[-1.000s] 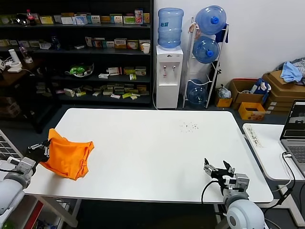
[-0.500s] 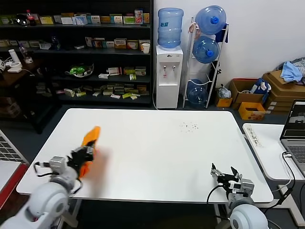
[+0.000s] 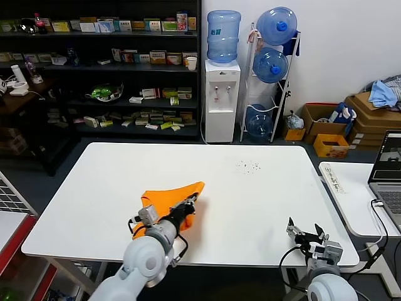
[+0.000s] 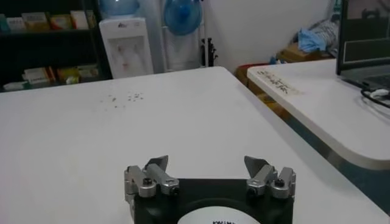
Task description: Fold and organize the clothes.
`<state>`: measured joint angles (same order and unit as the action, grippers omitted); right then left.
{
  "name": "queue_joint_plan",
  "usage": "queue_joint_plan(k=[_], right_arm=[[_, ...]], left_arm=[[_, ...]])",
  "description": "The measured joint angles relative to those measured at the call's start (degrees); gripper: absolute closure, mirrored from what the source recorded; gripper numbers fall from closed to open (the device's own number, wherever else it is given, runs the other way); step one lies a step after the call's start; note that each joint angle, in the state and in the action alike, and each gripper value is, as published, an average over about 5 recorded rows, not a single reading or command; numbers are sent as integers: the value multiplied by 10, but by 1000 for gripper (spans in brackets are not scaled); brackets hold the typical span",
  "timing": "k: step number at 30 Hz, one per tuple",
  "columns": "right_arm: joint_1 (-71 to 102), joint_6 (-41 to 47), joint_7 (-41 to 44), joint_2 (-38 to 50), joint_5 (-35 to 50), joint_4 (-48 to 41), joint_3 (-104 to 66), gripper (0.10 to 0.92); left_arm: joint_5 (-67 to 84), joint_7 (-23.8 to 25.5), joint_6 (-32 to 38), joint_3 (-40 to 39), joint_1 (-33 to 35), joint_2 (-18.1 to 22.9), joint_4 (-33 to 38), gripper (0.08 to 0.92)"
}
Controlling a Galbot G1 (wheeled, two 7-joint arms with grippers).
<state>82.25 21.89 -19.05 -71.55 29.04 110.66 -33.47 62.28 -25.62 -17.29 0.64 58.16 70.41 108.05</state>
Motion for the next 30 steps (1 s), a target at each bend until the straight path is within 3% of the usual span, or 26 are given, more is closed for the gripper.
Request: queue_joint_plan(k=[8, 11, 16, 21, 30], right_arm=[[1, -34, 20, 6, 0, 17, -6, 203], [0, -45, 28, 9, -1, 20, -8, 203], [-5, -69, 44, 15, -4, 26, -12, 203], [-8, -99, 74, 21, -15, 27, -10, 203], [5, -178, 148, 13, -68, 9, -15, 203]], left_arm=[[-30, -2, 3, -28, -12, 59, -36, 893], [-39, 2, 2, -35, -12, 70, -39, 856], [-64, 25, 9, -39, -7, 76, -34, 719], [-124, 84, 35, -25, 19, 69, -12, 571], [-265, 225, 182, 102, 148, 23, -2, 311]])
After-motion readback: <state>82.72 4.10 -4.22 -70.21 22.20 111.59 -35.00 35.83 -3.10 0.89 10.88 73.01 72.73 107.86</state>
